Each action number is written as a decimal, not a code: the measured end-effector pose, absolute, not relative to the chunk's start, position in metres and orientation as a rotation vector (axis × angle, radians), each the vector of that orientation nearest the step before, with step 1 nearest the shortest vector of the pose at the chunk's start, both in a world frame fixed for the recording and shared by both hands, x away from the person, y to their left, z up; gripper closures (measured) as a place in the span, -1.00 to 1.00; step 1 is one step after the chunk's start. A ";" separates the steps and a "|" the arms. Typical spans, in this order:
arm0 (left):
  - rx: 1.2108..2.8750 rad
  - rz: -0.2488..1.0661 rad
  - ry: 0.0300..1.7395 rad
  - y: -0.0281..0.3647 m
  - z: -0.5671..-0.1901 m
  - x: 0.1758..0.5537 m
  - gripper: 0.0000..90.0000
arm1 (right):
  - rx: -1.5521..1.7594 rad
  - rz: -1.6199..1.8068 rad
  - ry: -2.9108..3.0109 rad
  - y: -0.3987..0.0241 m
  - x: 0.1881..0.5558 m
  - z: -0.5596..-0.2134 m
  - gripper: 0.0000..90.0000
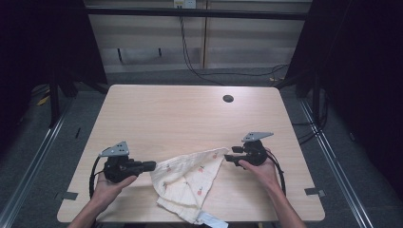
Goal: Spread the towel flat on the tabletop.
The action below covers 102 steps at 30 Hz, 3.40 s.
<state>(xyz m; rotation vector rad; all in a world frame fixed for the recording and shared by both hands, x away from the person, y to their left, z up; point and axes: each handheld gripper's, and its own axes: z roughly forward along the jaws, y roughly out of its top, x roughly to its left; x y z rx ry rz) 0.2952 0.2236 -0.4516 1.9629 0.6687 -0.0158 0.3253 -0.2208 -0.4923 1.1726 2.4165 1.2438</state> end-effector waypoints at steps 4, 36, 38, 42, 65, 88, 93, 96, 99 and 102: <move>1.960 -0.019 0.674 0.223 -0.454 0.297 0.96 | 1.164 1.277 2.423 -0.223 0.330 -0.495 0.15; 1.926 0.012 0.703 0.234 -0.454 0.297 0.96 | 1.112 1.562 2.314 -0.217 0.320 -0.457 0.97; 1.922 0.000 0.692 0.232 -0.452 0.297 0.96 | 1.120 1.575 2.307 -0.218 0.319 -0.453 0.97; 1.897 0.000 0.673 0.231 -0.444 0.296 0.96 | 1.108 1.592 2.299 -0.217 0.316 -0.445 0.97; 1.826 0.120 0.623 0.236 -0.391 0.304 0.96 | 1.010 1.642 2.239 -0.224 0.309 -0.380 0.97; 1.782 0.245 0.515 0.236 -0.323 0.295 0.96 | 0.887 1.600 2.153 -0.232 0.281 -0.299 0.98; 1.777 0.256 0.465 0.236 -0.308 0.278 0.96 | 0.825 1.591 2.159 -0.228 0.260 -0.283 0.98; 1.770 0.264 0.446 0.240 -0.300 0.268 0.96 | 0.789 1.573 2.152 -0.226 0.245 -0.272 0.98; 1.762 0.273 0.447 0.247 -0.296 0.258 0.96 | 0.743 1.557 2.131 -0.226 0.227 -0.263 0.98; 1.753 0.249 0.450 0.252 -0.295 0.251 0.96 | 0.713 1.556 2.116 -0.227 0.210 -0.259 0.98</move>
